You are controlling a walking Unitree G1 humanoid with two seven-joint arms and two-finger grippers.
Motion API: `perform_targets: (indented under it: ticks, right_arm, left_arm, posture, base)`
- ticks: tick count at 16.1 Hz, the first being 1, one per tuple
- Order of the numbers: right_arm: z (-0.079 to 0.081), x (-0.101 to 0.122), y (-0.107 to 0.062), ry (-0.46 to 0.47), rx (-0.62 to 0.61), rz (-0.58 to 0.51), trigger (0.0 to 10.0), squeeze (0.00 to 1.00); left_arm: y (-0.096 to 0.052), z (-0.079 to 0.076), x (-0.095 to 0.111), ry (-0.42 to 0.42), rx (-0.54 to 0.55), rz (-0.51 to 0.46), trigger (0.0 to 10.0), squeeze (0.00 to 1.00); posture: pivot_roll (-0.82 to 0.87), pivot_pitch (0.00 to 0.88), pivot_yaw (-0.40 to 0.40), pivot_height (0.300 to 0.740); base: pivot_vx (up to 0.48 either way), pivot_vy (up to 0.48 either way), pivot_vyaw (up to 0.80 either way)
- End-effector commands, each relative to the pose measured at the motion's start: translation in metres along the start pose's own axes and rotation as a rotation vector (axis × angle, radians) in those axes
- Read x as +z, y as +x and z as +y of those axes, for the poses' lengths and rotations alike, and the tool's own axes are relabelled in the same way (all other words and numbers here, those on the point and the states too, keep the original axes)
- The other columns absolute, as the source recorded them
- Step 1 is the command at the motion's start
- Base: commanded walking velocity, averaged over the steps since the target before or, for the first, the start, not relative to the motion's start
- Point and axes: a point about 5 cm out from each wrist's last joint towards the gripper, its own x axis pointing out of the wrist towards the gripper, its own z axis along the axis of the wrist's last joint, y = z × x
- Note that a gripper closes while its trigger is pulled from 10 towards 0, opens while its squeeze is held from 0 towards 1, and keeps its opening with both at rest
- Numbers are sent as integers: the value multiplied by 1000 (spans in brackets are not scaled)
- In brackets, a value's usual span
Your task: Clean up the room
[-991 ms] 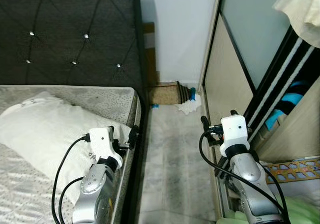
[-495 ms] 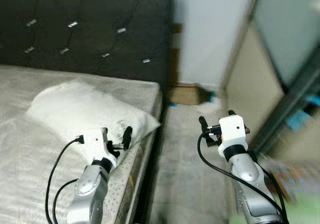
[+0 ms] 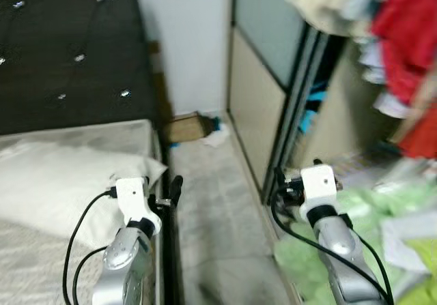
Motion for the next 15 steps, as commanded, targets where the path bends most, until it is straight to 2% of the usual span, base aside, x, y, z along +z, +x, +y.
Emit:
perform_targets:
  ticks: [1,12,15]
  right_arm:
    - [0,1,0,-2,4,-4,10000,0]
    - [-1,3,2,-11,8,-11,10000,0]
    - [0,3,2,-10,10,-9,10000,0]
  left_arm:
    - [0,-2,1,2,-9,-1,10000,0]
    - [1,-2,0,-12,-11,-6,10000,0]
    - [1,-2,1,-13,-8,-7,10000,0]
  posture:
    - [-174,0,46,740]
    - [-177,0,42,740]
    - [-177,0,43,740]
  base:
    - [0,0,0]
    - [0,0,0]
    - [0,-307,0]
